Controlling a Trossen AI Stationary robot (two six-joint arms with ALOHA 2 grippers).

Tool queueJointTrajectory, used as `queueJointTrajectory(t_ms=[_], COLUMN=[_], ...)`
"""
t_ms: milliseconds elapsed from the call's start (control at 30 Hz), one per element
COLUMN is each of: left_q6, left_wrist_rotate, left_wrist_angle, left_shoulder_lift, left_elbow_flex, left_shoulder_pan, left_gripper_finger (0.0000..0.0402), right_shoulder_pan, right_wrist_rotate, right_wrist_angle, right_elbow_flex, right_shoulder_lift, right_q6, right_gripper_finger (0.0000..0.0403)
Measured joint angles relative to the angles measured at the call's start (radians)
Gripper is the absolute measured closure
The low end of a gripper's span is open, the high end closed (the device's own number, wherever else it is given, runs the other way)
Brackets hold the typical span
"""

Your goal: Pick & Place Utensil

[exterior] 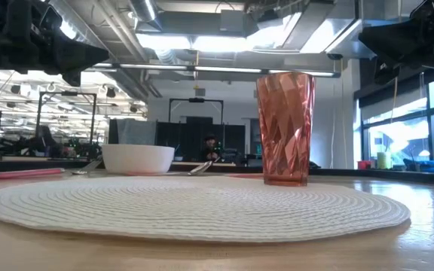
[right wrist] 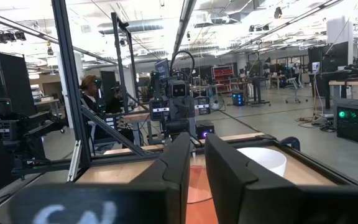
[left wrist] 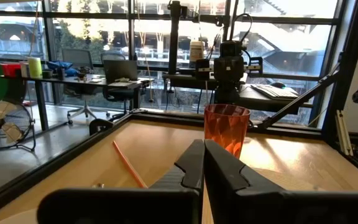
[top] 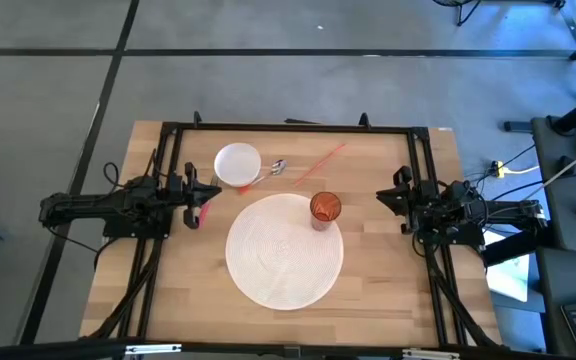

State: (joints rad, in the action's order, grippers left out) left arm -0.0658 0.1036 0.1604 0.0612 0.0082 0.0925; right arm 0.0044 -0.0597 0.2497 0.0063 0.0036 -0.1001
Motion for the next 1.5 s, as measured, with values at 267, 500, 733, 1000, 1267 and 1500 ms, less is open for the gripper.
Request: queueJointTrajectory(t_ms=[267,500,733,1000,1267,1500], left_q6=[0.000,0.000,0.000,0.000,0.000,-0.008], left_wrist_rotate=[0.000,0.000,0.000,0.000,0.003,0.007], left_wrist_angle=[0.000,0.000,0.000,0.000,0.014,0.142], left_shoulder_lift=[0.000,0.000,0.000,0.000,0.000,0.000], left_elbow_flex=[0.000,0.000,0.000,0.000,0.000,0.000], left_shoulder_pan=[0.000,0.000,0.000,0.000,0.000,0.000], left_gripper_finger=[0.0398,0.0398,0.0398,0.0398,0.0398,0.0398], right_shoulder_pan=[0.000,0.000,0.000,0.000,0.000,0.000], right_wrist_rotate=[0.000,0.000,0.000,0.000,0.000,0.000], right_wrist_angle=[0.000,0.000,0.000,0.000,0.000,0.000], right_elbow_flex=[0.000,0.000,0.000,0.000,0.000,0.000], right_shoulder_lift=[0.000,0.000,0.000,0.000,0.000,0.000], right_q6=[0.000,0.000,0.000,0.000,0.000,0.000], right_gripper_finger=[0.0351,0.0351,0.0351,0.0351,0.0351,0.0351])
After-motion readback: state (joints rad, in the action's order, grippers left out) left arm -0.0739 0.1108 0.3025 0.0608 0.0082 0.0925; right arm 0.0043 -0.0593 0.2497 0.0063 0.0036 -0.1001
